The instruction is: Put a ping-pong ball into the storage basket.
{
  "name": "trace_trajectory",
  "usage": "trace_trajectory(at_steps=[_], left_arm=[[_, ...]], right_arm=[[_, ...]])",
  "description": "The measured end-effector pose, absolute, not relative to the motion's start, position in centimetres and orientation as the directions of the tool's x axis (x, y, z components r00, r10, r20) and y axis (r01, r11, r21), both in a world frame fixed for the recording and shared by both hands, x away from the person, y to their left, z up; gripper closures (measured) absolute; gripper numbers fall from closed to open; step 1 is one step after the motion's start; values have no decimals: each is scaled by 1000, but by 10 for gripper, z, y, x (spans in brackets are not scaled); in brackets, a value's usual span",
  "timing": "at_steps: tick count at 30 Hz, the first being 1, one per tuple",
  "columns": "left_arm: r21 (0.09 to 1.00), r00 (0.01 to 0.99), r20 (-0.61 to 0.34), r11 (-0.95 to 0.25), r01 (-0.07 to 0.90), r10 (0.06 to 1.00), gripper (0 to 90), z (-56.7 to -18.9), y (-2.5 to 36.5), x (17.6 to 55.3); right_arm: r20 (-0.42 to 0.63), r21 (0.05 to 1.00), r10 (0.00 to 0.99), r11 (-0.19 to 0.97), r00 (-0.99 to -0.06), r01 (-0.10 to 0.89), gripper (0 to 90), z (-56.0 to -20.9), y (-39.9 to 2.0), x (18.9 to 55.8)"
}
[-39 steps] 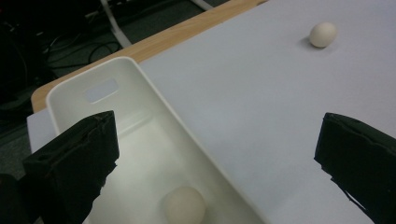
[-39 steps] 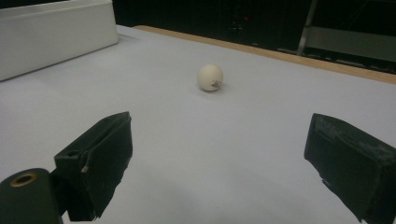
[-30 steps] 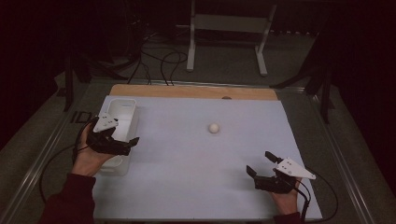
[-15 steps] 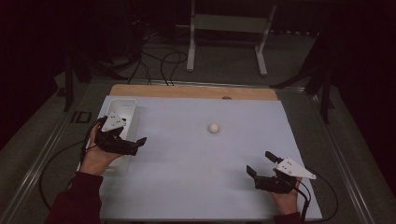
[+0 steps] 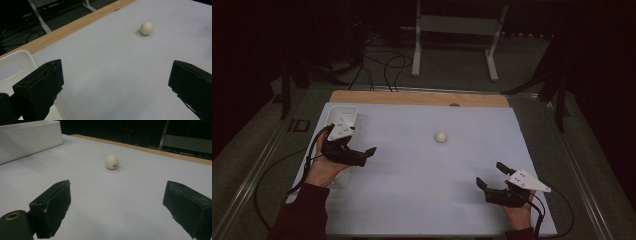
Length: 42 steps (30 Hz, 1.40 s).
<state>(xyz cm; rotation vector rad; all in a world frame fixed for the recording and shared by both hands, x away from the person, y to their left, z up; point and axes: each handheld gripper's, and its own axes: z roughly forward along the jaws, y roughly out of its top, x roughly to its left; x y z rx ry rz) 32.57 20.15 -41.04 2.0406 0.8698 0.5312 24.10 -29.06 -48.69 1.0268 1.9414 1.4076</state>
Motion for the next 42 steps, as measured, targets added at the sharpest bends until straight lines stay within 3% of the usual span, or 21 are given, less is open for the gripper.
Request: trace_trajectory(at_steps=[42], left_arm=[[844,722,50,-416,339,690,4,-406,165,332]], right_arm=[[20,948,820,166,-572,271,76,-487,-291,241]])
